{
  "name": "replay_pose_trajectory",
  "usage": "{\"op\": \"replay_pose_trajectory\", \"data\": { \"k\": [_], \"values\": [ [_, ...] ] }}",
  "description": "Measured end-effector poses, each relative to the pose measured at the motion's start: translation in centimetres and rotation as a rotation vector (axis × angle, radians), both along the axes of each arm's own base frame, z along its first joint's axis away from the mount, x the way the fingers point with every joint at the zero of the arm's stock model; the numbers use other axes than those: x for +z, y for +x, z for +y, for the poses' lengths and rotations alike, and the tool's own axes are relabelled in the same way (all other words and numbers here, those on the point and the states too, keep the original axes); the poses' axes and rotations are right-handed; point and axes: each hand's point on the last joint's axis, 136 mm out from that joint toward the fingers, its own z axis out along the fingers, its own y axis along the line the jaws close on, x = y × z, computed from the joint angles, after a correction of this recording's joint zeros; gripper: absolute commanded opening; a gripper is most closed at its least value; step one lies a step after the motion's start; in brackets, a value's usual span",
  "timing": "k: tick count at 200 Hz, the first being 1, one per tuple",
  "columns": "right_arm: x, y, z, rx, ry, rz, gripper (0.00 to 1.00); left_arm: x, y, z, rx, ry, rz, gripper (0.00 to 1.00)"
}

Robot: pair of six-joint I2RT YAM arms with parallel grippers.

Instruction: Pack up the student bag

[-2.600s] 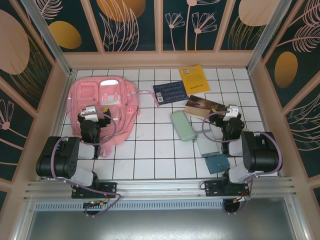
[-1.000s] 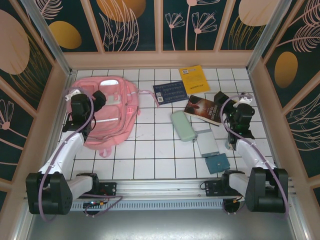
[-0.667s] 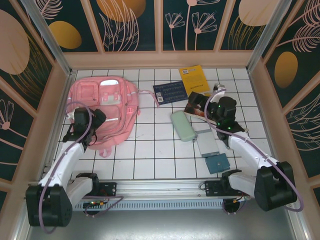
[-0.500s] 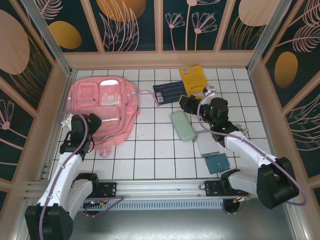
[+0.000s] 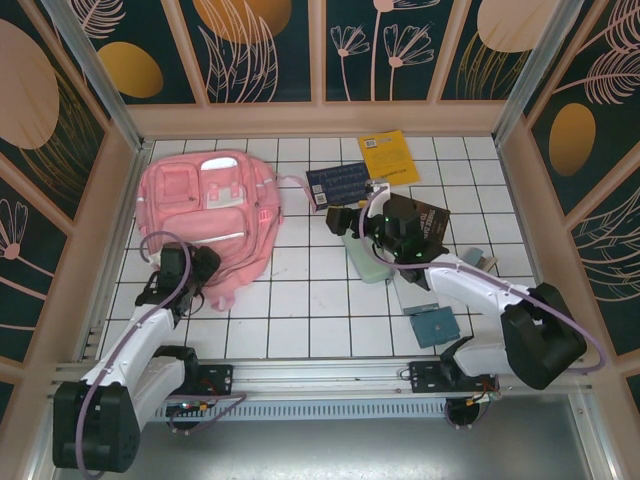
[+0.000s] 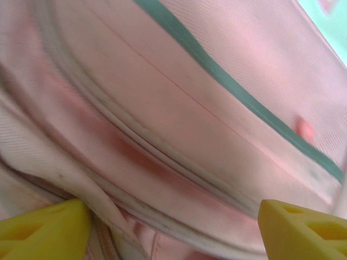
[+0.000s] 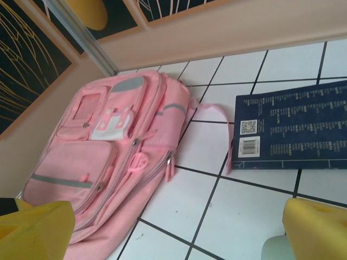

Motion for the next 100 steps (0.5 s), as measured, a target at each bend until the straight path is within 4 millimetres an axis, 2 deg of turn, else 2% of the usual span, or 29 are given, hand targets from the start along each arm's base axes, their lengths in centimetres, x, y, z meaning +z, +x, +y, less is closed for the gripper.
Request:
{"op": "replay_pose_trajectory", "data": {
  "k": [21, 45, 63, 100],
  "values": [
    [0.0, 0.4, 0.9, 0.012, -0.005, 0.006, 0.97, 0.7, 0.2, -3.0, -0.097, -0.041, -0.029, 0.80],
    [-0.2, 0.8, 2.6, 0.045, -0.022, 0.011, 0.78, 1.7, 0.5, -4.8, -0.158, -0.038, -0.042, 0.77],
    [-1.0, 1.4, 4.5, 0.078, -0.049, 0.023, 0.69, 2.7, 1.0, -6.4, -0.225, 0.005, -0.046, 0.75],
    [-4.0, 2.8, 6.6, 0.092, -0.096, 0.092, 0.68, 5.1, 2.5, -12.0, -0.420, 0.147, -0.077, 0.74]
  ]
}}
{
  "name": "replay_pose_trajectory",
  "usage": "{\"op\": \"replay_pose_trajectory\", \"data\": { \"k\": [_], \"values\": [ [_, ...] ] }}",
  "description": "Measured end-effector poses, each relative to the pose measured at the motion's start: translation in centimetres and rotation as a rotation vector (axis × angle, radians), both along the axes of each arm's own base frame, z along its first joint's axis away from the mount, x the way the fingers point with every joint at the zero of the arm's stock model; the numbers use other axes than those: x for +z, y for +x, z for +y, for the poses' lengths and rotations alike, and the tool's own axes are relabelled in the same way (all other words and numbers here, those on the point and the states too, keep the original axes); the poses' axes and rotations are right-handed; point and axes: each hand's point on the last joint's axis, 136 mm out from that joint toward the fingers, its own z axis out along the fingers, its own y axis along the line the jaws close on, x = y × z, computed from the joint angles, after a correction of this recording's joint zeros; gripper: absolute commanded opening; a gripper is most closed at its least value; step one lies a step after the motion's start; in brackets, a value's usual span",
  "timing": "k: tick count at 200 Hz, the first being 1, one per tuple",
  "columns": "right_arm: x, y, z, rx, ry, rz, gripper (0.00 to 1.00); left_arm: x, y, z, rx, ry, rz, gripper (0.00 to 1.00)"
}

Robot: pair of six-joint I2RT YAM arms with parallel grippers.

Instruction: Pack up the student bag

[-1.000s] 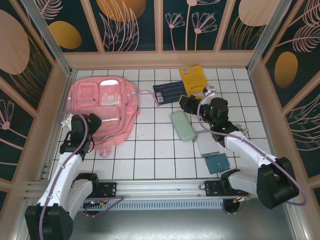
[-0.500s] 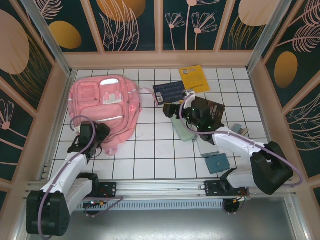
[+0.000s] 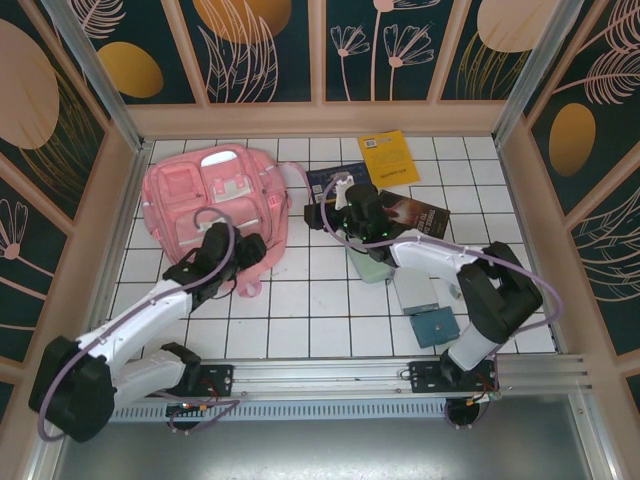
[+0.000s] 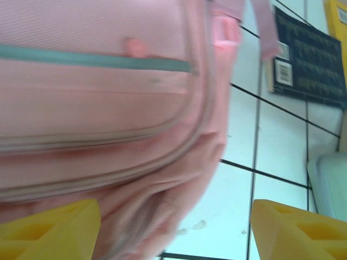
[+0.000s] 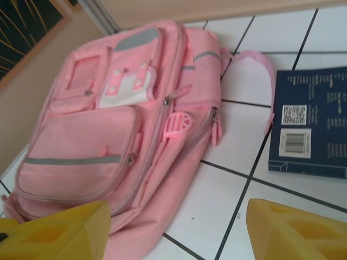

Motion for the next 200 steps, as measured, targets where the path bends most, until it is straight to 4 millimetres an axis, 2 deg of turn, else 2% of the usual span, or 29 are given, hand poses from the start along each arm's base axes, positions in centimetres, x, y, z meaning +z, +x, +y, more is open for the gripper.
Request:
{"op": "replay_pose_trajectory", "data": {
  "k": [19, 34, 46, 75, 111, 120, 130, 148, 168, 200],
  "values": [
    [-1.4, 0.1, 0.1, -0.004, -0.018, 0.034, 0.69, -0.1, 0.4, -2.4, -0.078, 0.106, -0.008, 0.75],
    [-1.7, 0.1, 0.1, -0.009, -0.019, 0.044, 0.69, -1.2, 0.5, -3.4, -0.119, 0.199, 0.003, 0.73],
    [-1.6, 0.2, 0.1, -0.012, -0.015, 0.043, 0.69, -2.5, 0.7, -3.3, -0.130, 0.274, 0.023, 0.68],
    [-1.5, 0.2, 0.1, -0.012, -0.012, 0.044, 0.69, -5.6, 1.2, -2.1, -0.134, 0.459, 0.076, 0.66],
    [-1.5, 0.2, 0.1, -0.015, -0.010, 0.046, 0.69, -6.7, 2.7, -1.4, -0.124, 0.607, 0.081, 0.56],
    [-1.5, 0.2, 0.0, -0.017, -0.010, 0.045, 0.69, -6.8, 3.0, -1.5, -0.127, 0.629, 0.080, 0.48],
    [-1.5, 0.2, 0.0, -0.018, -0.011, 0.045, 0.69, -7.0, 3.3, -1.5, -0.126, 0.644, 0.078, 0.33],
    [-1.6, 0.1, -0.1, -0.018, -0.013, 0.047, 0.68, -7.3, 3.3, -1.6, -0.143, 0.677, 0.077, 0.01],
    [-1.7, 0.1, -0.1, -0.019, -0.013, 0.051, 0.68, -7.2, 3.4, -1.6, -0.147, 0.689, 0.070, 0.00],
    [-1.7, -0.1, 0.0, -0.013, -0.006, 0.057, 0.59, -6.0, 2.3, -0.9, -0.145, 0.656, 0.044, 0.00]
  ]
}}
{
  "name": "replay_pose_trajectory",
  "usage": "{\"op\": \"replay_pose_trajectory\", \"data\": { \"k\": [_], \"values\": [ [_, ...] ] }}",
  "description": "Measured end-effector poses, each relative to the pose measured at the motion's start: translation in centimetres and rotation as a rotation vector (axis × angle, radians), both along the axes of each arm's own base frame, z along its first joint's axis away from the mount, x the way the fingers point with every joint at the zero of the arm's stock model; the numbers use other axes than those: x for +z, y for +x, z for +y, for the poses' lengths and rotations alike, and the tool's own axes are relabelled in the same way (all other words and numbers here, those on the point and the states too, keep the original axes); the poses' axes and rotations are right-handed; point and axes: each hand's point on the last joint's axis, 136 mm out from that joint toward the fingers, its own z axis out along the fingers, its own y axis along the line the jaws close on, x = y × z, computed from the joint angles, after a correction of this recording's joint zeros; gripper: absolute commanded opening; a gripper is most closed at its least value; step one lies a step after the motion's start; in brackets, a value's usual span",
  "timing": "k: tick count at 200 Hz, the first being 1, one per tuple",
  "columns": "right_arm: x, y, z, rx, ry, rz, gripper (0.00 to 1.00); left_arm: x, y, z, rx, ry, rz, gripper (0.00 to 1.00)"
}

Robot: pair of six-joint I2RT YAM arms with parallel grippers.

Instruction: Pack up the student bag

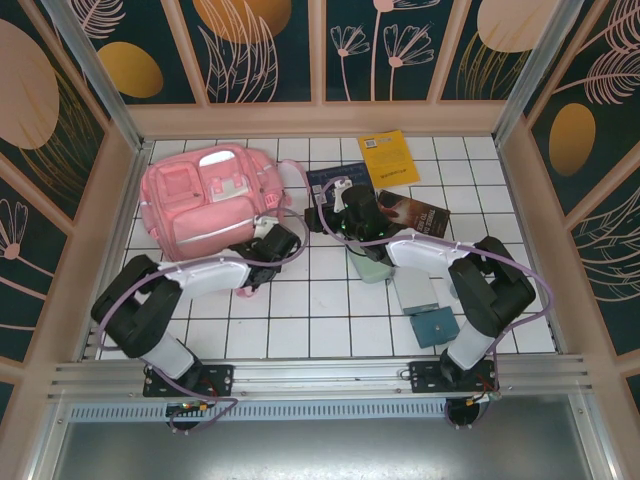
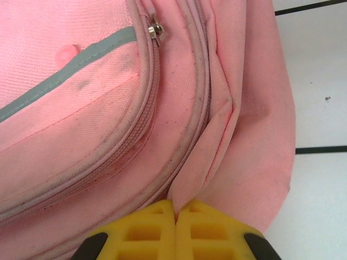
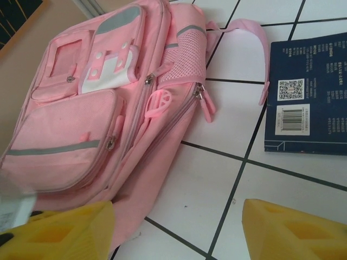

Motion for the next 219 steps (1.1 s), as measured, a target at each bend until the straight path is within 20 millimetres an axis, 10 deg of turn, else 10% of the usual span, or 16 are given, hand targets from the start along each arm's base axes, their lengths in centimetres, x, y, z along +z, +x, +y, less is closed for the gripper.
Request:
{"op": "replay_pose_trajectory", "data": {
  "k": [105, 219],
  "values": [
    [-7.9, 0.8, 5.1, 0.111, -0.114, 0.095, 0.36, 3.1, -3.9, 2.4, 0.036, -0.133, -0.023, 0.00],
    [-11.1, 3.5, 8.7, 0.175, -0.091, 0.117, 0.46, 2.6, -4.3, 3.0, 0.072, -0.100, 0.012, 0.00]
  ]
}}
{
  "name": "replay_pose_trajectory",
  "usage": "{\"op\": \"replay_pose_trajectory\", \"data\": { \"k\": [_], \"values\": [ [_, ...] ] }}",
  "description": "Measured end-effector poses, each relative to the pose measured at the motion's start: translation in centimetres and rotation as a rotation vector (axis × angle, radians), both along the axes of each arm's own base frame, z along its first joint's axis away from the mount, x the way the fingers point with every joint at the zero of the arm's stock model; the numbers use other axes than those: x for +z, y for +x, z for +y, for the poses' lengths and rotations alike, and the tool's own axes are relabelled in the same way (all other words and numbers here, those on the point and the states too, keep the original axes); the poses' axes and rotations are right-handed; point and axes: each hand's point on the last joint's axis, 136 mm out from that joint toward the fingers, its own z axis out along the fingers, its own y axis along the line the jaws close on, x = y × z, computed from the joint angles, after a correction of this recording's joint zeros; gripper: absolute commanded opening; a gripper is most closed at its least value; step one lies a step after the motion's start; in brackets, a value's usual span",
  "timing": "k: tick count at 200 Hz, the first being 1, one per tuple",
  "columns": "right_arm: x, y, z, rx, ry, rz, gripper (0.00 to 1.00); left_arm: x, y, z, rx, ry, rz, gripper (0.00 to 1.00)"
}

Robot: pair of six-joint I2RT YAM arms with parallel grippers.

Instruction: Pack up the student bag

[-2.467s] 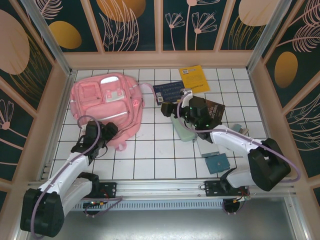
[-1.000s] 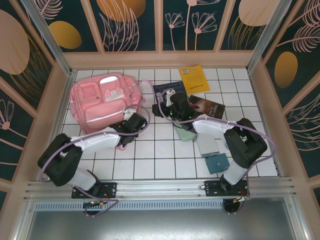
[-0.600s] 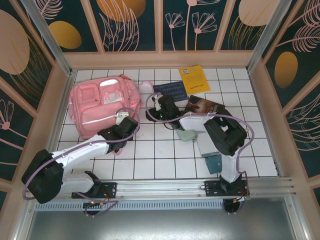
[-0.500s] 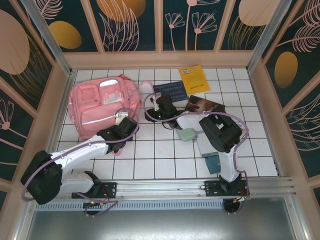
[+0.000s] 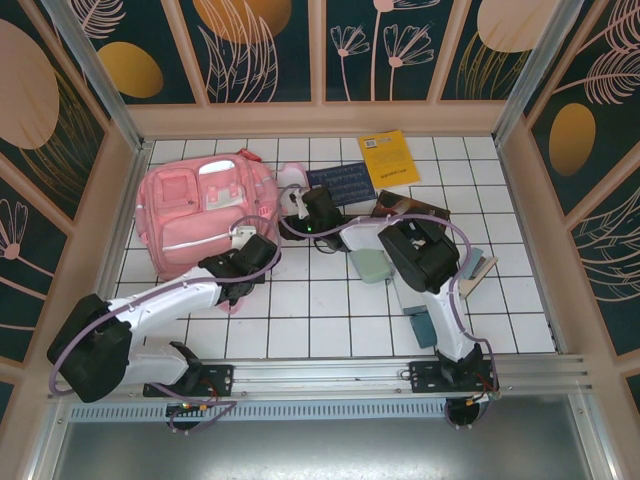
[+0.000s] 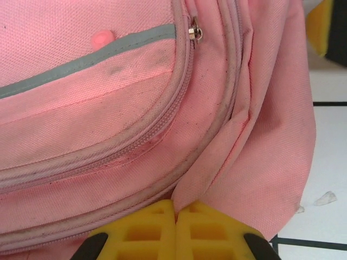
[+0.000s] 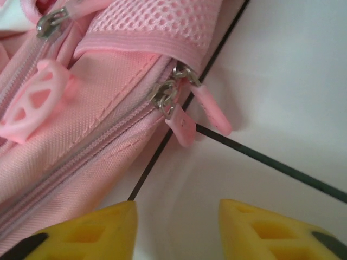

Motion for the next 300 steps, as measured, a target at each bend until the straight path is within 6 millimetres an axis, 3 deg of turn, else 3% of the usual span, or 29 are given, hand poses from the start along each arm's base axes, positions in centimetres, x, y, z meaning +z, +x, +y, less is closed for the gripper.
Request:
{"op": "replay_pose_trajectory", "data": {
  "k": [41, 124, 166, 180, 218, 271, 277, 283, 300],
  "values": [
    [0.0, 0.8, 0.5, 0.013, 0.028, -0.001, 0.42, 1.6, 0.3, -0.3, -0.001, -0.019, -0.018, 0.00],
    [0.3, 2.4, 2.0, 0.043, 0.081, -0.010, 0.40, 2.3, 0.4, -0.4, -0.001, -0.020, -0.019, 0.00],
    [1.0, 2.7, 2.2, 0.054, 0.104, -0.025, 0.14, 2.5, 0.3, -0.4, -0.004, -0.022, -0.021, 0.00],
    [1.3, 2.8, 2.2, 0.057, 0.113, -0.039, 0.00, 2.4, 0.1, -0.4, -0.006, -0.018, -0.015, 0.00],
    [1.8, 1.5, 0.7, 0.049, 0.101, -0.044, 0.00, 2.4, 0.0, -0.4, -0.006, -0.016, -0.012, 0.00],
    [4.9, 0.5, -0.2, 0.056, 0.115, -0.094, 0.00, 2.5, 0.0, -0.4, -0.007, -0.021, -0.015, 0.00],
    [5.1, 0.5, -0.2, 0.059, 0.117, -0.097, 0.15, 2.6, 0.0, -0.4, -0.008, -0.024, -0.015, 0.00],
    [5.2, 0.4, -0.2, 0.060, 0.119, -0.099, 0.24, 2.7, 0.0, -0.5, -0.010, -0.029, -0.016, 0.00],
    [5.2, 0.1, -0.1, 0.078, 0.129, -0.100, 0.31, 3.0, -0.2, -0.5, -0.015, -0.043, -0.017, 0.00]
  ]
}}
